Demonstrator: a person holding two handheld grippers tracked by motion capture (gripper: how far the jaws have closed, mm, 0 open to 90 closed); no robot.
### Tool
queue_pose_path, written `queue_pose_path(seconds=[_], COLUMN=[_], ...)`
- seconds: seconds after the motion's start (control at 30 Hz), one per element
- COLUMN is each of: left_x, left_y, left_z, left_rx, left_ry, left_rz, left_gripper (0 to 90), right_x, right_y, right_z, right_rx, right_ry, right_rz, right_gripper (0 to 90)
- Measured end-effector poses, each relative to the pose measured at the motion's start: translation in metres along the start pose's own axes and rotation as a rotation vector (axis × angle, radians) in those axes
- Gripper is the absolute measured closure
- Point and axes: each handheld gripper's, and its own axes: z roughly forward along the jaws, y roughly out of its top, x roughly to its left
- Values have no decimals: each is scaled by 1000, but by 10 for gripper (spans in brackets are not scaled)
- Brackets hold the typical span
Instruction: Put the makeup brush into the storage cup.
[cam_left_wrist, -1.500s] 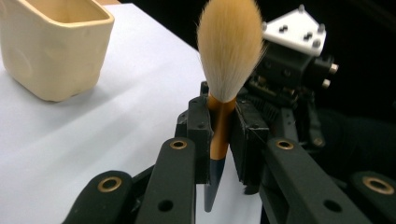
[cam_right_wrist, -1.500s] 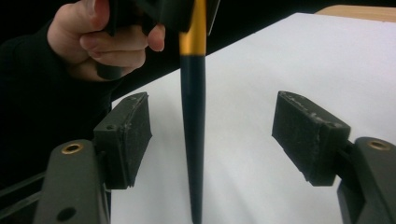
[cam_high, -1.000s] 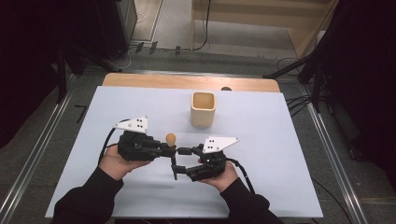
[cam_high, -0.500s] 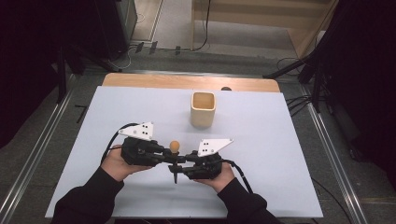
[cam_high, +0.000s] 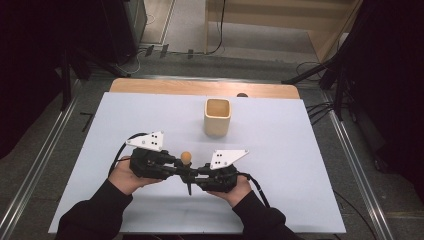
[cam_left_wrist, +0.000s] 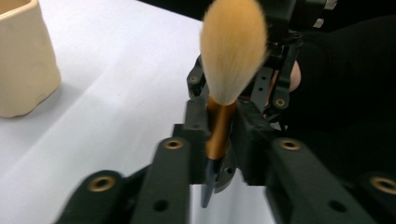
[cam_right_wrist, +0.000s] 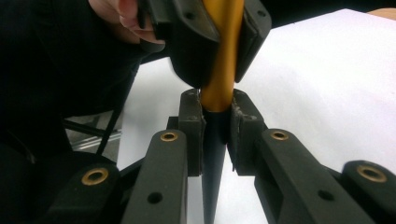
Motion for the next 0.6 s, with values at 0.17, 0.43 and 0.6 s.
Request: queue_pose_path(seconds=[0.17,0.43,0.6], left_x=[0,2,0], left_y=[-1,-4,-6], left_z=[-2,-2,-2], left_rx=[-3,-12,-14], left_ry=[16,31,63], left_rz=[0,1,-3], left_gripper=[592,389,337], right_x=[-2,-3,-4], right_y=[0,0,0], right_z=[0,-3,-4], right_rx=[10,8,21], right_ry=[-4,-17,-23], right_rz=[12,10,7], right_gripper=[787,786,787])
